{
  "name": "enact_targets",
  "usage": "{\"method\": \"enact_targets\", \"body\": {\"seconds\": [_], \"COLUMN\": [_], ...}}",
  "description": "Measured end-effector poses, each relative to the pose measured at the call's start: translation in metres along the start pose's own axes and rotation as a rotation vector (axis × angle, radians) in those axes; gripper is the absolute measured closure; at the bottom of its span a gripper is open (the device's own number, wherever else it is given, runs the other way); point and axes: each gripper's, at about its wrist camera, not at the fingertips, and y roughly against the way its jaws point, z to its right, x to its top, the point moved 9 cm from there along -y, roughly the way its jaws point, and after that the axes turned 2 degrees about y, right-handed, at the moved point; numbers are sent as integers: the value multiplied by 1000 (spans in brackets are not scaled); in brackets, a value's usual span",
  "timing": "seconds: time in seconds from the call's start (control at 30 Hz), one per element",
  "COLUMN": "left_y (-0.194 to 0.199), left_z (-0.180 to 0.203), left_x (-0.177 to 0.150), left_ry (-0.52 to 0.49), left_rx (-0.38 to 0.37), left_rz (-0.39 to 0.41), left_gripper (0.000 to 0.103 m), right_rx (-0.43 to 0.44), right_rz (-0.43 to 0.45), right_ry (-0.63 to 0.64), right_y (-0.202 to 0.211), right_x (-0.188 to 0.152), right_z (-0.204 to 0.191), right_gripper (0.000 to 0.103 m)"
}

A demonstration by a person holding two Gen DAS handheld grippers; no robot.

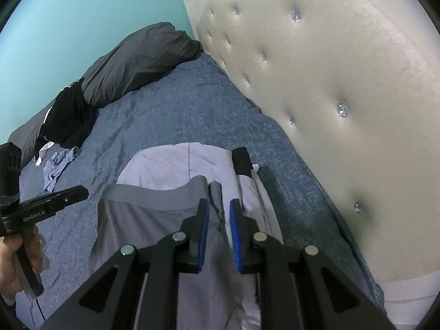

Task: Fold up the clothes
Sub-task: 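Open both grippers to release the briefs on the pillow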

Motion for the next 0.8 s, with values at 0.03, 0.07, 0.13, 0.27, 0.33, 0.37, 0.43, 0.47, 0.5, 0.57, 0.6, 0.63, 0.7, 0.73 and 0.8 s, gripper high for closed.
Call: {"method": "enact_targets", "body": {"seconds": [0.03,0.07,0.13,0.27,0.33,0.37,0.43,0.47,0.5,0.57,0.6,0.63,0.7,0.73,0.8], "left_y": [4,8,17,34,42,46,53,57,61,67,72,76,83,88,96], "left_z": [0,0,0,0,0,0,0,0,-1,-2,-2,-2,-4,-5,-8], "left_x": [0,-1,-1,-2,-3,-4,-6,-7,-9,-12,-14,-15,-19,-22,-25], "left_ry": [-2,-3,-7,-17,-21,-22,-25,-26,-27,-30,-33,-35,-36,-36,-36], "left_rx": [2,4,8,18,19,19,19,19,19,21,23,24,28,31,39], "left_rz": [2,5,9,18,21,22,24,25,25,23,25,29,33,34,36], "left_gripper": [81,81,80,79,79,79,77,76,75,74,74,74,71,70,67], "right_rx": [0,0,4,7,12,13,17,18,18,16,15,13,12,14,18], "right_rz": [0,2,6,12,13,14,15,14,13,9,7,5,2,3,6], "right_ry": [-2,-3,-8,-9,-12,-13,-17,-19,-21,-27,-30,-32,-38,-42,-46], "right_y": [3,5,11,22,26,29,34,36,37,41,42,44,48,50,55], "right_x": [0,0,0,0,0,0,0,-1,-3,-6,-8,-9,-12,-14,-17], "right_z": [-2,-3,-7,-17,-23,-26,-31,-33,-35,-37,-39,-40,-43,-45,-50], "right_gripper": [88,88,88,88,88,88,88,88,88,88,88,88,88,88,87]}}
